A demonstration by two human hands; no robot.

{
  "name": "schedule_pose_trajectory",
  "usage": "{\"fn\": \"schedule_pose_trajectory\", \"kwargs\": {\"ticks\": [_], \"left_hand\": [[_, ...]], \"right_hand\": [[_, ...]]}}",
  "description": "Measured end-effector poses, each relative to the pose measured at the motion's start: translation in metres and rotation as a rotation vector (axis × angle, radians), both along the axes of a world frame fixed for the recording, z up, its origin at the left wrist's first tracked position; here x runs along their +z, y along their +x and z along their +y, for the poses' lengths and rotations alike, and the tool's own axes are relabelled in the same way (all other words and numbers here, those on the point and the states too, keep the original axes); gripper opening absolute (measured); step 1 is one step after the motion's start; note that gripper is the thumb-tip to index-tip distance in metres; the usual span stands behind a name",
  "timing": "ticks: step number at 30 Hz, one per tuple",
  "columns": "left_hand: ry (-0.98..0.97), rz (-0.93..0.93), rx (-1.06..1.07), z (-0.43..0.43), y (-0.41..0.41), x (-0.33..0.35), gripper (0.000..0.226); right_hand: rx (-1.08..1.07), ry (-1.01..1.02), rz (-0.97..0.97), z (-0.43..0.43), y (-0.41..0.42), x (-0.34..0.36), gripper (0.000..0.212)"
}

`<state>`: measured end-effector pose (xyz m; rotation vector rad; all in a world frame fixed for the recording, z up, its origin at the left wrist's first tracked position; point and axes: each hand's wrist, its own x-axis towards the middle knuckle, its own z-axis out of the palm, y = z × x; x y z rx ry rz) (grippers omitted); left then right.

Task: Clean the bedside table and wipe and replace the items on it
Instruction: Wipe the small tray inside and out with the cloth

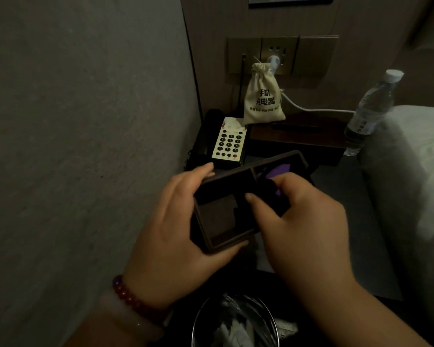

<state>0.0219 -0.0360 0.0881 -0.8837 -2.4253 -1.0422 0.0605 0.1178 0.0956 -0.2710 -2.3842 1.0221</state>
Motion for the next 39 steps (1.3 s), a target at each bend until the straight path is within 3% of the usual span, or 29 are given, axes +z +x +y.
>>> {"fn": "schedule_pose_trajectory", "kwargs": {"ticks": [6, 9, 11, 12, 15, 18, 21, 26, 28, 32, 35, 39], "left_hand": [[-0.034, 0.008, 0.001, -0.004, -0.007, 0.004, 0.089], [-0.093, 0.036, 0.029, -0.003, -0.009, 0.003, 0.085], [-0.094, 0.045, 0.054, 0.001, -0.009, 0.003, 0.075], [-0.067, 0.03, 0.077, 0.003, -0.009, 0.004, 0.068], [-0.005, -0.017, 0.116, -0.001, -0.01, 0.008, 0.057], [-0.046, -0.015, 0.056, -0.007, -0.007, 0.012, 0.074], [-0.039, -0.062, 0.009, -0.005, -0.005, 0.013, 0.086], [-0.149, 0.072, -0.089, -0.004, -0.015, 0.014, 0.078], [-0.227, 0.127, -0.121, -0.006, -0.019, 0.016, 0.077], [-0.251, 0.102, -0.146, -0.007, -0.022, 0.017, 0.078], [-0.192, 0.1, -0.16, -0.004, -0.022, 0.018, 0.075], [-0.076, 0.027, -0.13, -0.002, -0.022, 0.02, 0.077]], "right_hand": [[-0.063, -0.27, 0.156, 0.001, 0.002, 0.01, 0.016], [-0.069, -0.236, 0.272, -0.003, 0.001, 0.021, 0.022], [0.034, -0.152, 0.286, -0.017, 0.0, 0.02, 0.013], [0.101, -0.093, 0.259, -0.025, 0.0, 0.016, 0.009], [0.392, 0.045, 0.064, -0.029, 0.006, 0.006, 0.043], [0.655, 0.135, -0.087, -0.009, 0.009, 0.011, 0.051], [0.716, 0.344, -0.146, -0.004, 0.006, 0.015, 0.044], [0.911, 0.054, -0.305, -0.002, -0.003, 0.022, 0.032], [0.981, 0.118, -0.412, 0.007, -0.008, 0.028, 0.027], [0.938, 0.301, -0.472, 0.015, -0.015, 0.037, 0.017], [0.853, 0.406, -0.384, 0.015, -0.014, 0.051, 0.014], [0.709, 0.258, -0.285, 0.005, -0.004, 0.054, 0.017]]}}
